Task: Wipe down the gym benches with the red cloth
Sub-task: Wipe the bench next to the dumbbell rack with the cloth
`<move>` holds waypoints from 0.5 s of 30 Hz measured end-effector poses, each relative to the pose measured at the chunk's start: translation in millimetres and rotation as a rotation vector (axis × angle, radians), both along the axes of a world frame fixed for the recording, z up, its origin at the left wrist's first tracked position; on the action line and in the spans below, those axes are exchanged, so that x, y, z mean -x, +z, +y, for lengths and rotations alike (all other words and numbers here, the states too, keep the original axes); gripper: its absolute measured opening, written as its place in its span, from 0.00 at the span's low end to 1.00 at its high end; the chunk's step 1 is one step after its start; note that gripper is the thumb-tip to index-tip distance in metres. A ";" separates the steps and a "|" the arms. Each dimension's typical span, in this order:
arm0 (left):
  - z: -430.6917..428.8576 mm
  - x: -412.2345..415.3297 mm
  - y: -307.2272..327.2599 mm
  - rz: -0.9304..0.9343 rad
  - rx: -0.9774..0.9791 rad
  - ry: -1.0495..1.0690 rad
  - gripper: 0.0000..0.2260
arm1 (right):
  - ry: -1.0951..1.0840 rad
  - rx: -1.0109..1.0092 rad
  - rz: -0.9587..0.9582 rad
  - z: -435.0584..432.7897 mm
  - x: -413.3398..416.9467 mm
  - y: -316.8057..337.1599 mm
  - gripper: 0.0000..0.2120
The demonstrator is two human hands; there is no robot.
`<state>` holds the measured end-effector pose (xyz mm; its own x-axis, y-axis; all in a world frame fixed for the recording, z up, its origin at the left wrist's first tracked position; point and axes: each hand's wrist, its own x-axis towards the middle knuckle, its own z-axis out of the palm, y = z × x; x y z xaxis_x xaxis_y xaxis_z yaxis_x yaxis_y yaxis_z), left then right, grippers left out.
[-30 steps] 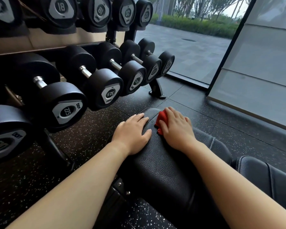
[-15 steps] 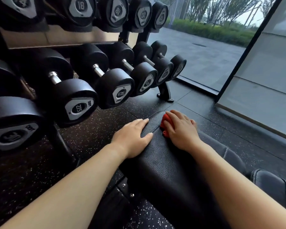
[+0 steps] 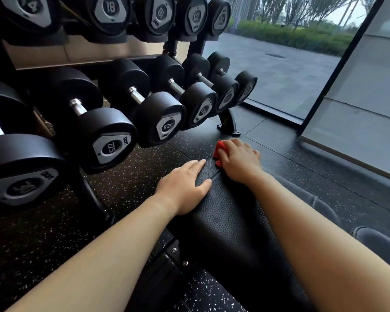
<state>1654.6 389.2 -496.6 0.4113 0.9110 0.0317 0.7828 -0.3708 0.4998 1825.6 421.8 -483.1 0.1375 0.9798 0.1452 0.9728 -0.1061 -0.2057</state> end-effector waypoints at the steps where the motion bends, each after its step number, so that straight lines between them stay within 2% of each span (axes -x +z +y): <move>1: -0.6 0.5 -0.1 -0.004 -0.005 -0.003 0.27 | 0.021 -0.017 -0.005 -7.4 0.5 -0.9 0.20; 7: 0.2 1.9 -3.2 -0.024 -0.014 -0.004 0.27 | 0.117 -0.057 0.000 -52.2 2.2 -8.8 0.22; 12: 7.1 9.9 -4.9 -0.057 0.015 -0.017 0.26 | 0.037 0.024 0.007 -11.4 4.9 -1.6 0.21; 15: 13.5 33.2 -10.2 -0.055 0.037 0.055 0.23 | -0.003 0.051 -0.003 7.3 11.4 0.3 0.20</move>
<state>1621.4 402.8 -506.8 0.3588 0.9332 0.0183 0.7727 -0.3080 0.5551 1814.2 429.1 -482.8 0.1398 0.9855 0.0959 0.9731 -0.1189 -0.1972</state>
